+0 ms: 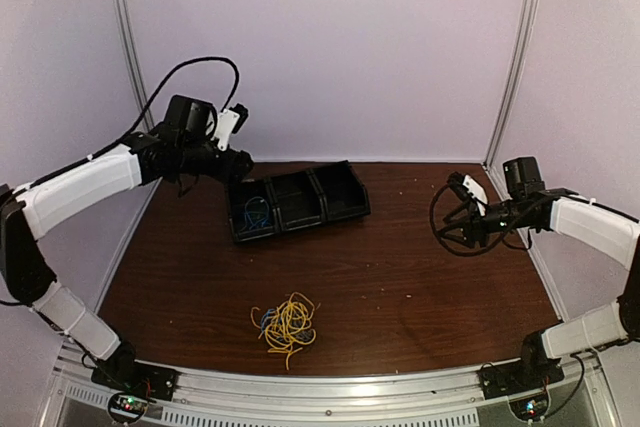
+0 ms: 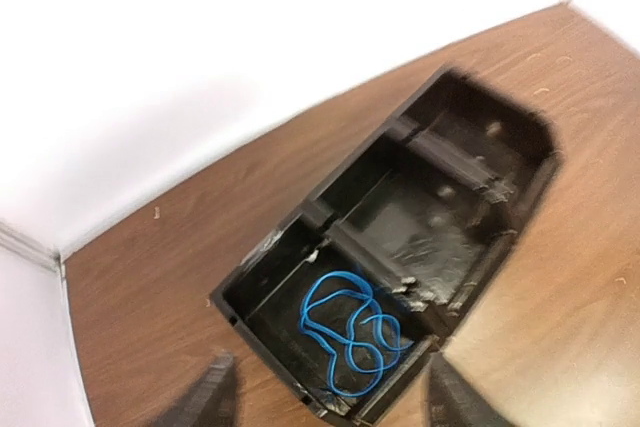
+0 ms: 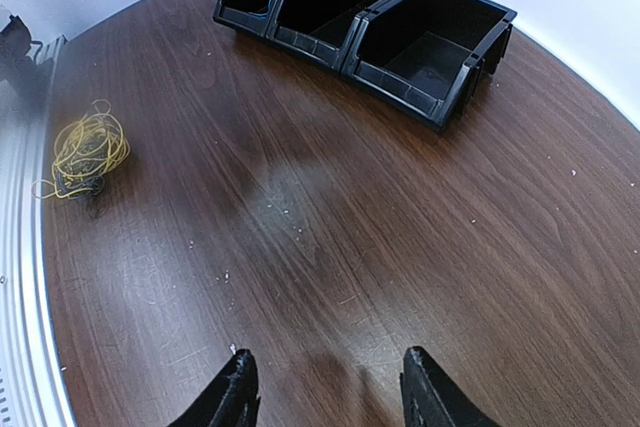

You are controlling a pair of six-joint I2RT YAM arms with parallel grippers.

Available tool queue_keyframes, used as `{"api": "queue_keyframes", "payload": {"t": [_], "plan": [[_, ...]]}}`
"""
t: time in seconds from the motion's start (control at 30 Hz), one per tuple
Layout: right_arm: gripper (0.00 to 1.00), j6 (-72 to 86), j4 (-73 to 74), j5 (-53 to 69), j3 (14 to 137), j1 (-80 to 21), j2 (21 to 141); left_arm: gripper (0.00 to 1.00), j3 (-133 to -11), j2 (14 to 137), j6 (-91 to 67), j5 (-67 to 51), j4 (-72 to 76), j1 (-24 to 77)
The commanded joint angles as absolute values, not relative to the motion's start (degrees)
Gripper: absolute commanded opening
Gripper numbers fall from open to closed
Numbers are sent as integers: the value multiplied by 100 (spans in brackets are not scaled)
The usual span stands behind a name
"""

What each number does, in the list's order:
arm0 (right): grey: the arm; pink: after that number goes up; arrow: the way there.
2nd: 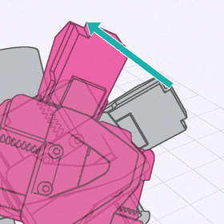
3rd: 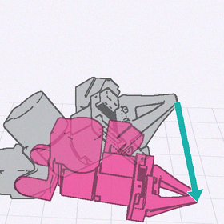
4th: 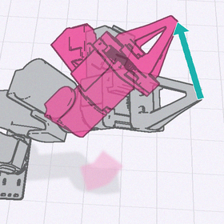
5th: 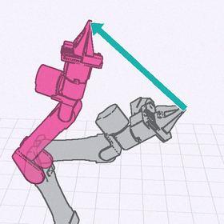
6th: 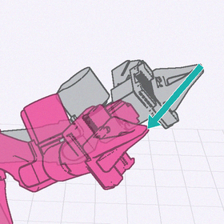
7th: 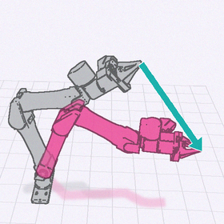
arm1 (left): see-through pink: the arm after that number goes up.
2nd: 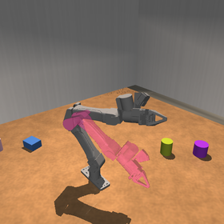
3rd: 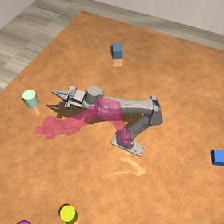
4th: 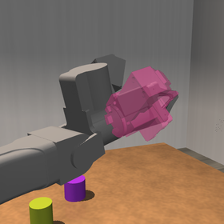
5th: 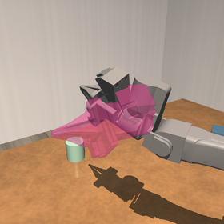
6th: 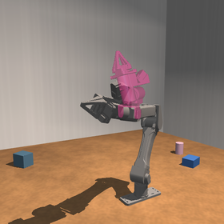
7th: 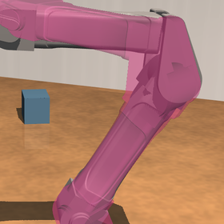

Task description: Untangle the cables

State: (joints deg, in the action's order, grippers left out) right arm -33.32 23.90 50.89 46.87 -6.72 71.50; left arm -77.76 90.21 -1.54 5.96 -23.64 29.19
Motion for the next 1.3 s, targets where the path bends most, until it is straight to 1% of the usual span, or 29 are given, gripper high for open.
{"api": "queue_keyframes", "payload": {"t": [0.0, 0.07, 0.17, 0.27, 0.37, 0.4, 0.43, 0.5, 0.57, 0.7, 0.77, 0.87, 0.9, 1.0, 1.1, 1.17, 1.27], "plan": [[50, -3523, 2509, 4929, 4803, -794, 7187, 97, -7142, 8066, -573, 205, -2177, 3633], [50, -3568, 2540, 4820, 4862, -996, 7085, 98, -6862, 7882, -794, 368, -2253, 4100], [50, -3613, 2508, 4598, 4966, -1585, 6961, 98, -6323, 7735, -1433, 480, -2264, 4598], [52, -3776, 2683, 4464, 5240, -2400, 7136, 97, -5204, 7300, -2528, 449, -1639, 4640], [51, -3941, 3053, 4198, 5833, -3240, 7683, 98, -4190, 6723, -3238, 175, -788, 4640], [51, -3966, 3114, 3995, 6017, -3624, 7893, 96, -3980, 6597, -3382, 110, -675, 4641], [50, -3978, 3154, 3770, 6196, -3932, 8094, 91, -3821, 6454, -3518, 57, -662, 4636], [48, -4129, 3424, 3477, 6610, -4469, 8556, 77, -3556, 6271, -3676, -243, -642, 4642], [46, -4250, 3646, 3357, 6960, -4937, 8980, 58, -3345, 6156, -3881, -480, -651, 4649], [46, -4184, 3460, 3016, 7241, -5703, 9552, 38, -3048, 6194, -4205, -988, -730, 4713], [47, -3983, 3144, 2879, 7270, -5929, 9757, 33, -2963, 6194, -4271, -1047, -716, 4824], [50, -3778, 2664, 2793, 7196, -6147, 9884, 33, -2896, 6212, -4259, -1142, -648, 4869], [50, -3730, 2530, 2694, 7173, -6217, 9944, 35, -2879, 6233, -4257, -1141, -604, 4869], [50, -3562, 2345, 2402, 7232, -6418, 10157, 46, -2823, 6429, -4235, -1234, -376, 4869], [51, -3358, 2142, 2313, 7189, -6492, 10244, 51, -2909, 6865, -4191, -1393, -335, 4874], [52, -3279, 2079, 2264, 7169, -6512, 10289, 52, -2952, 7072, -4179, -1448, -315, 4878], [53, -3200, 1952, 2216, 7086, -6513, 10301, 51, -2970, 7253, -4168, -1527, -222, 4878]]}}
